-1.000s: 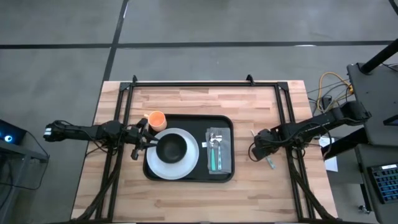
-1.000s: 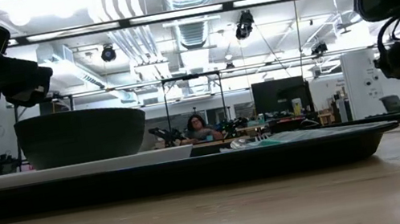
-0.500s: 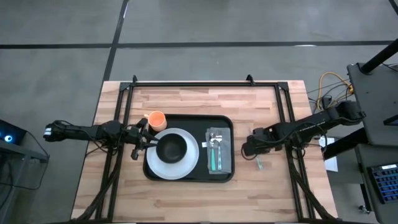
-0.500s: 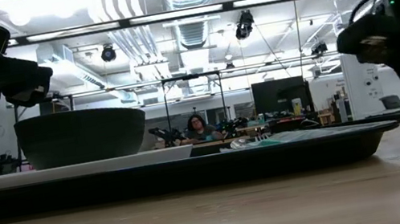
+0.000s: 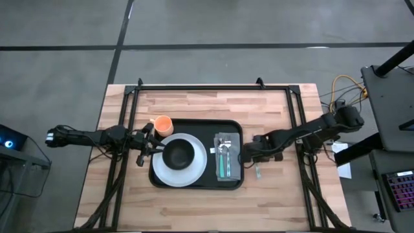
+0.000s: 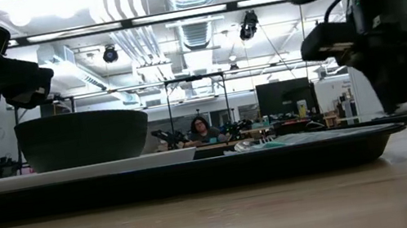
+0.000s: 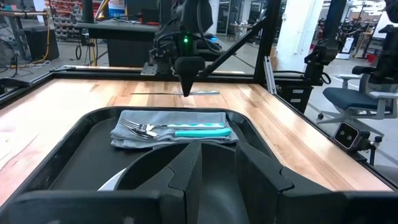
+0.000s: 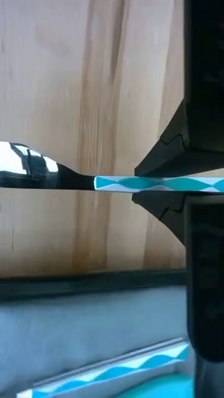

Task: Set up tray
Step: Put the white patterned knife on top of the gray napkin

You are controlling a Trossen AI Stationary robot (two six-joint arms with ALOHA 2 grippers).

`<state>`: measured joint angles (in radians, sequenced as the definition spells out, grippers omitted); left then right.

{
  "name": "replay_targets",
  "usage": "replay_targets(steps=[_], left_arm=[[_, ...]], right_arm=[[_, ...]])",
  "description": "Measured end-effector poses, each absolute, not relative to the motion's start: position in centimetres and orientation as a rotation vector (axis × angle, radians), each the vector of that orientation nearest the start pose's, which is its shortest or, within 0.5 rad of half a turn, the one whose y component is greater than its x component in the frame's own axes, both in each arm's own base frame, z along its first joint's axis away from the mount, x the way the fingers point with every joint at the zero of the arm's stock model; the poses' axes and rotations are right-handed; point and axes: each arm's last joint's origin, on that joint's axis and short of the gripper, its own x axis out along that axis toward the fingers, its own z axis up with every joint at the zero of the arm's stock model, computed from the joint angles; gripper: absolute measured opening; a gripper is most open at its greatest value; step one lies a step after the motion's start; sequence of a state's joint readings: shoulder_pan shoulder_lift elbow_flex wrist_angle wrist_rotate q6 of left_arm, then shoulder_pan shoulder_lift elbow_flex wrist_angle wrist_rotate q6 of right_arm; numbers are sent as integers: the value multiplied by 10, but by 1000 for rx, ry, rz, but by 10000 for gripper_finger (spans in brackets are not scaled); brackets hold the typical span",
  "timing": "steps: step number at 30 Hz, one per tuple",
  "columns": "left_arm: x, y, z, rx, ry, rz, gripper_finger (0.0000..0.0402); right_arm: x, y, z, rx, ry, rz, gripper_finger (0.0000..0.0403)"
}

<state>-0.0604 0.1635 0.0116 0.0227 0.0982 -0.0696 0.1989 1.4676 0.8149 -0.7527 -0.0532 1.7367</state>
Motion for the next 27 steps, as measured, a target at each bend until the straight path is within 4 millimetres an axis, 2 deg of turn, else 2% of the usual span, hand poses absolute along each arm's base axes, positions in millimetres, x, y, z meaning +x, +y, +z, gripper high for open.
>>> replay_targets(steps=[12, 21, 27], left_arm=[[106, -9, 156, -72, 135, -153, 80], [106, -9, 156, -72, 135, -154, 80], [106, -9, 156, -72, 135, -154, 80]], right_arm=[[270, 56, 182, 1408, 1104, -1076, 12], [306, 60, 180, 1387, 1057, -1112, 12], [319, 62, 178, 1384, 1060, -1121, 12]])
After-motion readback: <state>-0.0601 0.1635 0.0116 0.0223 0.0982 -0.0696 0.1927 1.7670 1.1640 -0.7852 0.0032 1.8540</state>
